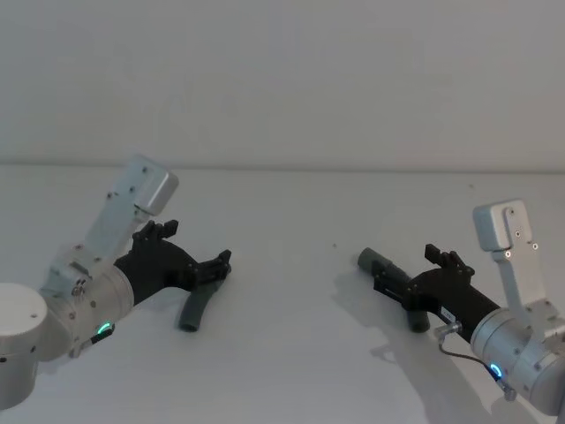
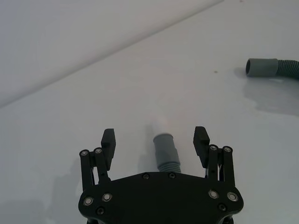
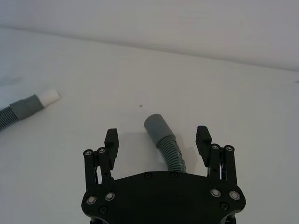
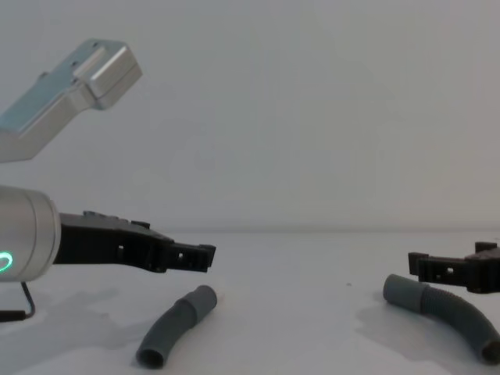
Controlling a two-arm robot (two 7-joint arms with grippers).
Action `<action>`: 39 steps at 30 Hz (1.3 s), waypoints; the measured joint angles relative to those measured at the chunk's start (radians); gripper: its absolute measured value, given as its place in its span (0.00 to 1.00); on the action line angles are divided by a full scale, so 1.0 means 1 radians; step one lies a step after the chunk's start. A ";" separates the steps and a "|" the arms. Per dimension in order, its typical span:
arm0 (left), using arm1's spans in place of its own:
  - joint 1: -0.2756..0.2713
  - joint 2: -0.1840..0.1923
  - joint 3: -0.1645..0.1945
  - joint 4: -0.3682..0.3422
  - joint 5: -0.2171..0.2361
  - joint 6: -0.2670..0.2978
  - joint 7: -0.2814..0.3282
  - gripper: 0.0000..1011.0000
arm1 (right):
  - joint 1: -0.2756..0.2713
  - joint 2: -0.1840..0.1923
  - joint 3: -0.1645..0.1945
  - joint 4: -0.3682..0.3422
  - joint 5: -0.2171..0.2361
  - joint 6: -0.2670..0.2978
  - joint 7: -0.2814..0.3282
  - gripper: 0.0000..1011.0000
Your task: Use both hands to pick up one end of the pipe from the table, align the ends, and insert them.
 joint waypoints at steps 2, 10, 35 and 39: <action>0.002 -0.003 -0.001 0.000 -0.003 0.008 -0.001 0.99 | 0.003 0.000 0.000 0.004 -0.002 0.003 0.001 0.99; 0.018 -0.027 -0.012 -0.001 -0.017 0.034 0.004 0.99 | 0.013 -0.004 -0.001 0.020 -0.012 0.015 0.008 0.99; 0.043 -0.093 -0.030 0.018 -0.028 0.090 0.035 0.99 | 0.019 -0.031 0.015 0.051 -0.018 0.042 0.015 0.99; 0.045 -0.103 -0.033 0.022 -0.028 0.098 0.041 0.99 | 0.019 -0.036 0.019 0.054 -0.018 0.045 0.016 0.99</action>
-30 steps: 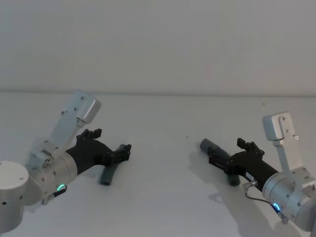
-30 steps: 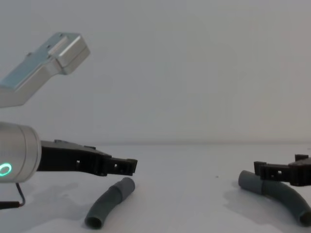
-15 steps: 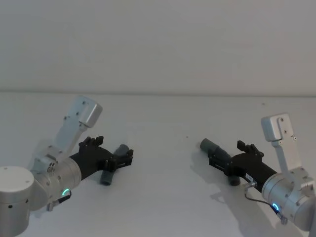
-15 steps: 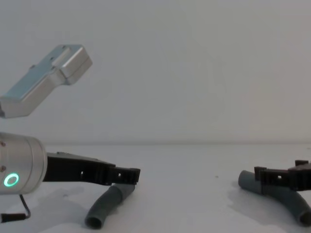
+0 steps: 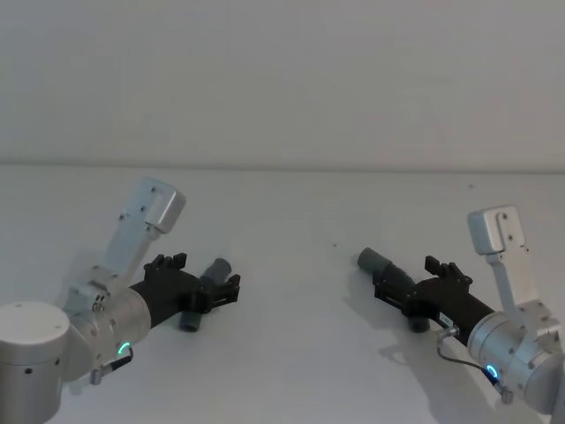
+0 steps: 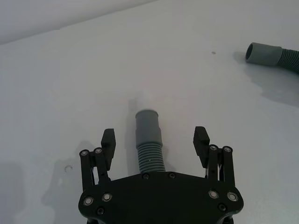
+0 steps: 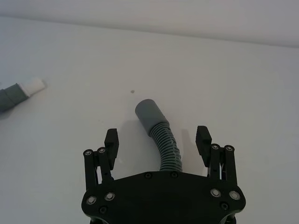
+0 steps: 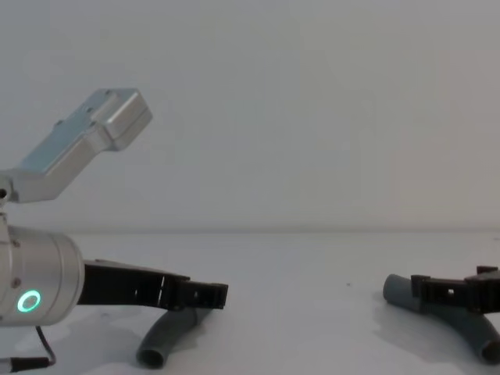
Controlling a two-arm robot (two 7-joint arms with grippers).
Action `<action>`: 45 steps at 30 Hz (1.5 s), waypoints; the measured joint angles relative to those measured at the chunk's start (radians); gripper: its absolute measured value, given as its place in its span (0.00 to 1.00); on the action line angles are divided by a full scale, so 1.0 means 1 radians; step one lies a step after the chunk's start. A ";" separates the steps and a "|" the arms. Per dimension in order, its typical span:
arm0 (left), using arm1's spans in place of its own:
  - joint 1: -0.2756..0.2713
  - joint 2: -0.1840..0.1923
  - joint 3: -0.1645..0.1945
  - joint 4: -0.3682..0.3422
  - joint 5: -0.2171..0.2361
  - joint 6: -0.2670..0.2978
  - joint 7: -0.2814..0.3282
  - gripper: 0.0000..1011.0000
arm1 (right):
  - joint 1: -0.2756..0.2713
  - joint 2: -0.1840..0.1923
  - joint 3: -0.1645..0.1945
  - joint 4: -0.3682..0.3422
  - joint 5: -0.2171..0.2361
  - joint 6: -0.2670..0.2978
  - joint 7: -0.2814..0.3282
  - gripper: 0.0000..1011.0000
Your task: Use both hands to pick up one end of the pipe from the table, align the ends, and insert them.
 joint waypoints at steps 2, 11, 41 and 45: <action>0.000 -0.003 -0.001 0.002 0.000 0.003 0.001 0.99 | 0.000 -0.003 0.002 0.002 0.000 0.003 0.000 0.99; -0.002 -0.018 -0.001 0.018 0.008 0.014 0.005 0.99 | 0.001 -0.013 0.008 0.010 0.000 0.012 0.002 0.99; -0.037 -0.048 0.016 0.086 0.043 0.009 -0.017 0.99 | 0.023 -0.034 0.017 0.046 -0.025 0.031 0.013 0.99; -0.039 -0.052 0.016 0.092 0.046 0.006 -0.021 0.99 | 0.026 -0.034 0.014 0.055 -0.034 0.031 0.014 0.99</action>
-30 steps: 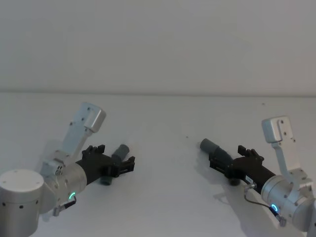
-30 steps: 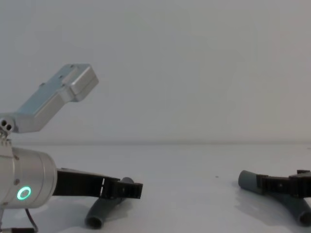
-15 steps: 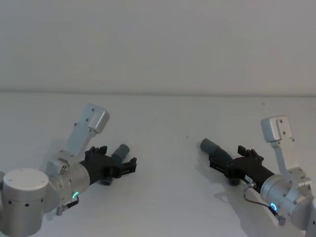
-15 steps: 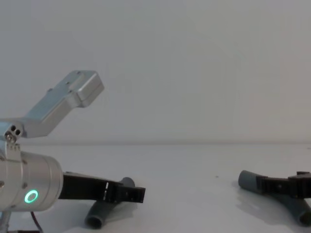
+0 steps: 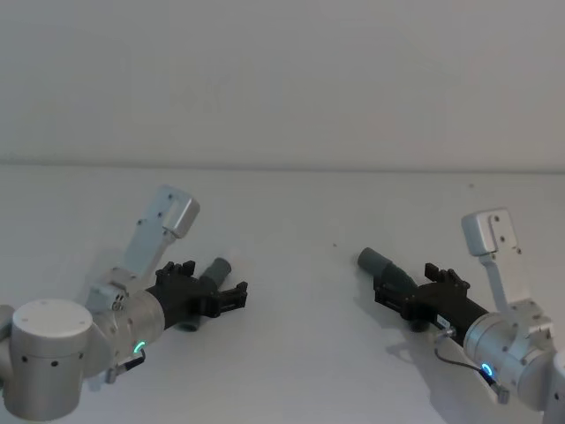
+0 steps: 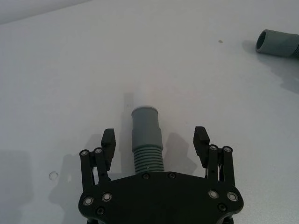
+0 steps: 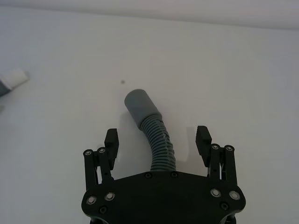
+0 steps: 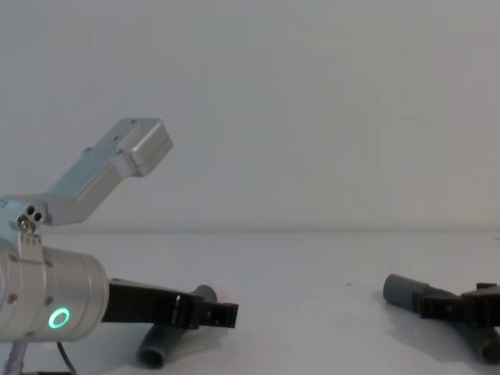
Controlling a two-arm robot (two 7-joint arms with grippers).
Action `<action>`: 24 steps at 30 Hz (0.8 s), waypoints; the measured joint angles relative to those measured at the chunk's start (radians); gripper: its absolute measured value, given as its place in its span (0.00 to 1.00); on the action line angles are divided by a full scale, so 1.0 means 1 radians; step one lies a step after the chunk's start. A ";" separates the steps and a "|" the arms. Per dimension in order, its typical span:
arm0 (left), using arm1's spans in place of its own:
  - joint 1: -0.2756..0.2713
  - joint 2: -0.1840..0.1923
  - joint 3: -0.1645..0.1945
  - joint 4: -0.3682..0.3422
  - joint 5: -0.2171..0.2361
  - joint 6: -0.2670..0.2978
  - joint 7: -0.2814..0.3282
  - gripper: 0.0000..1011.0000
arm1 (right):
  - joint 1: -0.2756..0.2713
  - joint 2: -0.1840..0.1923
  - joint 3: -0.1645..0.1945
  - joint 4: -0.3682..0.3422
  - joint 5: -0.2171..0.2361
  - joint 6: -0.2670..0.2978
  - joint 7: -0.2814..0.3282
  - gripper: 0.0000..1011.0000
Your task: Use both hands to pick up one end of the pipe from the table, align the ends, and insert them.
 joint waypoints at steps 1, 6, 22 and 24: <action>0.000 0.000 0.000 0.001 0.000 0.000 -0.001 0.99 | 0.001 0.000 -0.002 0.005 -0.004 -0.001 0.000 0.99; -0.003 -0.005 -0.001 0.008 0.004 -0.004 -0.004 0.99 | 0.006 0.000 -0.006 0.020 -0.015 -0.005 0.002 0.99; -0.004 -0.019 -0.003 0.021 0.013 -0.014 -0.012 0.99 | 0.013 0.001 -0.012 0.046 -0.041 -0.028 0.014 0.99; -0.004 -0.020 -0.004 0.022 0.014 -0.015 -0.013 0.99 | 0.014 0.002 -0.013 0.046 -0.042 -0.028 0.015 0.99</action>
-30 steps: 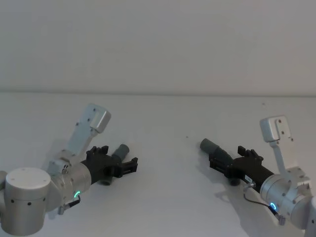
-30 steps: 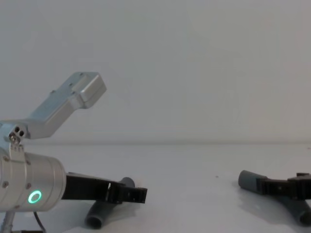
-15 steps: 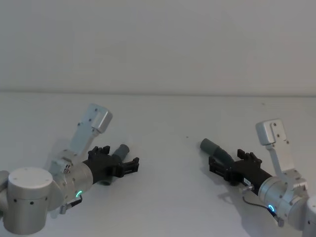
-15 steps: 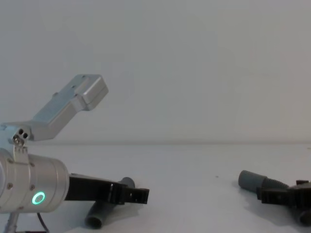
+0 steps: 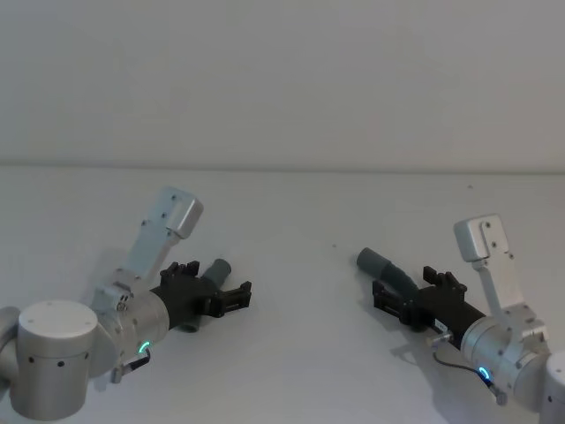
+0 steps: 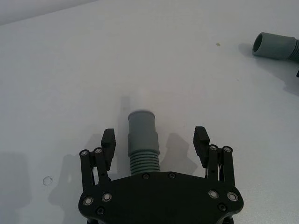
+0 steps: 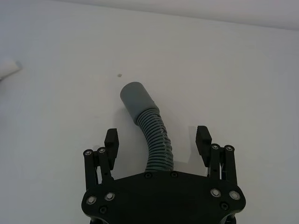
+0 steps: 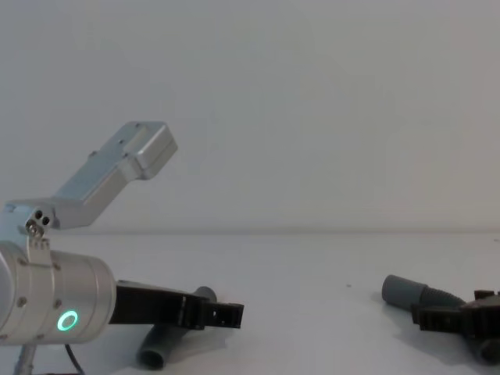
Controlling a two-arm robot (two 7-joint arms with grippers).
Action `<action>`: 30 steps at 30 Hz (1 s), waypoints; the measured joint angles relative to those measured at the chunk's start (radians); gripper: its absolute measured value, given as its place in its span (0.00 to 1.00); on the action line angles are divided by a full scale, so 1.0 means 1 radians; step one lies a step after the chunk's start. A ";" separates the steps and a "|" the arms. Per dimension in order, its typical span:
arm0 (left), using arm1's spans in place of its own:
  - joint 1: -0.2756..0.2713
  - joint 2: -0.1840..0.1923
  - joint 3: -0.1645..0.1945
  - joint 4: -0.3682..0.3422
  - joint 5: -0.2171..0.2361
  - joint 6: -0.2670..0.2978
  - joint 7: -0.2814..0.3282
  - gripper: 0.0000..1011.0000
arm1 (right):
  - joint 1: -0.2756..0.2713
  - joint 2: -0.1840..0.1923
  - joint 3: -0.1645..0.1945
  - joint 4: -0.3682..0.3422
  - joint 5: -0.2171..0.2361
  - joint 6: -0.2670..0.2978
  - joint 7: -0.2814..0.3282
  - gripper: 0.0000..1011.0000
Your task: Use both hands to pick up one end of the pipe from the table, align the ends, and insert them.
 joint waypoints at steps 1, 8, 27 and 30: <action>0.000 0.000 0.000 0.000 0.000 0.000 0.000 0.99 | 0.000 0.000 0.000 0.001 -0.001 -0.001 0.001 0.99; 0.000 -0.002 -0.001 0.002 0.003 -0.001 -0.002 0.99 | 0.001 0.001 -0.001 0.005 -0.005 -0.005 0.003 0.99; -0.002 0.008 0.011 -0.002 0.025 0.033 -0.010 0.90 | 0.002 0.001 -0.002 0.009 -0.010 -0.008 0.005 0.99; -0.002 0.009 0.011 -0.002 0.026 0.035 -0.011 0.81 | 0.002 0.001 -0.002 0.010 -0.010 -0.008 0.005 0.99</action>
